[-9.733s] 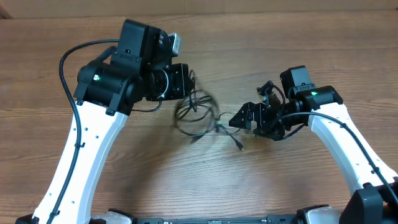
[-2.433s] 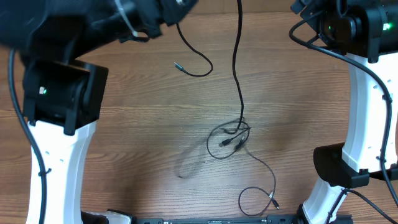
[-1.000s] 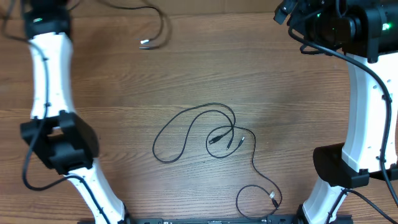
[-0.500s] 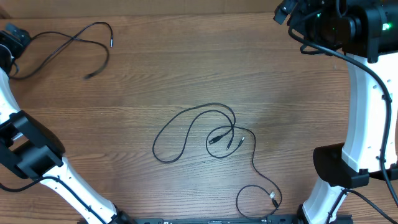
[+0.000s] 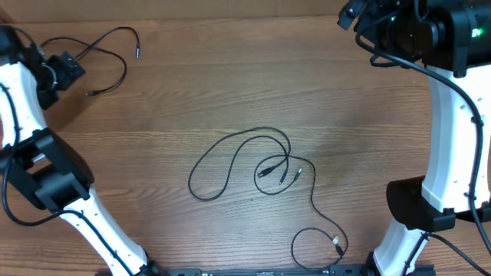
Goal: Untangle cables
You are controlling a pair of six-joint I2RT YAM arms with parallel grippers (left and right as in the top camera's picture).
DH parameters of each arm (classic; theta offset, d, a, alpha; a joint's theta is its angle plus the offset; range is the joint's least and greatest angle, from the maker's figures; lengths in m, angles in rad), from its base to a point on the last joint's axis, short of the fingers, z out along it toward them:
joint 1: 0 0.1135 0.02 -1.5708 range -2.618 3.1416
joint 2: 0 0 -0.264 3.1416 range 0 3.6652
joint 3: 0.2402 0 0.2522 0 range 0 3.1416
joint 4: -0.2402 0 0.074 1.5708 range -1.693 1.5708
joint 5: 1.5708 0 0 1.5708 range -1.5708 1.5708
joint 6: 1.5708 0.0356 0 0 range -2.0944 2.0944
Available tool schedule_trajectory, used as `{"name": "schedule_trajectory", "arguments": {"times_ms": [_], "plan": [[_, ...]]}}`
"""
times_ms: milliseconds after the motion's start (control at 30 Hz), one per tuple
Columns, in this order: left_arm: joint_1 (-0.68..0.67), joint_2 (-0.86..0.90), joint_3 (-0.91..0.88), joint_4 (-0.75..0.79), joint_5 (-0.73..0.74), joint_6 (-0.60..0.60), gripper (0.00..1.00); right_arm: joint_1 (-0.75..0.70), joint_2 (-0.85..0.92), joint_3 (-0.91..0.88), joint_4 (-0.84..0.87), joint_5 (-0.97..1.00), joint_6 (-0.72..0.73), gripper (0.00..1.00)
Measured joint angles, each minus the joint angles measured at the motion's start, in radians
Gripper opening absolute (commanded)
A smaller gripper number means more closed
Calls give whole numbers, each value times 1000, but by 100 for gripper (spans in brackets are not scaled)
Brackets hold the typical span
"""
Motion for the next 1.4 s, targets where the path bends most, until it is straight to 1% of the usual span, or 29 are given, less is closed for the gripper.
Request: {"name": "schedule_trajectory", "arguments": {"times_ms": [67,200,267,367,400,467,500,600,700,800,933,967,1033,1100,1167,1233,1300,1367,1400], "plan": [[-35,0,0,-57,14,19,100,0,0,0,0,0,0,100],[-124,0,-1,-188,135,130,100,0,0,0,-1,0,0,100],[-198,0,-1,-293,202,176,100,0,0,0,0,0,0,100],[-309,0,-3,-429,212,209,100,0,0,0,0,0,0,100],[-375,0,-3,-461,199,214,100,0,0,0,0,0,0,100],[-458,0,-3,-513,89,175,100,0,0,0,0,0,-1,100],[-524,0,-4,-554,-42,102,100,0,0,0,0,0,0,100],[-593,0,-5,-640,-227,-26,100,0,0,0,0,0,-1,100],[-610,-11,-5,-649,-316,-109,100,0,0,0,0,0,0,100],[-601,-57,-11,-649,-328,-136,100,0,0,0,0,0,0,100],[-589,-232,-16,-649,-279,-132,100,0,0,0,0,0,-1,100],[-587,-317,-18,-648,-254,-128,100,0,0,0,0,0,-1,100],[-592,-429,-51,-642,-238,-127,100,0,0,0,0,0,-1,100],[-603,-526,-112,-650,-225,-128,100,0,0,0,0,0,0,100],[-618,-622,-209,-648,-202,-129,100,0,0,0,0,0,-1,100],[-633,-686,-351,-624,-164,-129,100,0,0,0,0,0,-1,100],[-645,-705,-504,-570,-116,-129,99,0,0,0,1,0,-1,100],[-663,-692,-663,-469,-67,-134,90,0,0,0,0,0,-3,100],[-669,-685,-716,-431,-51,-139,83,0,0,0,1,0,-3,100]]}}
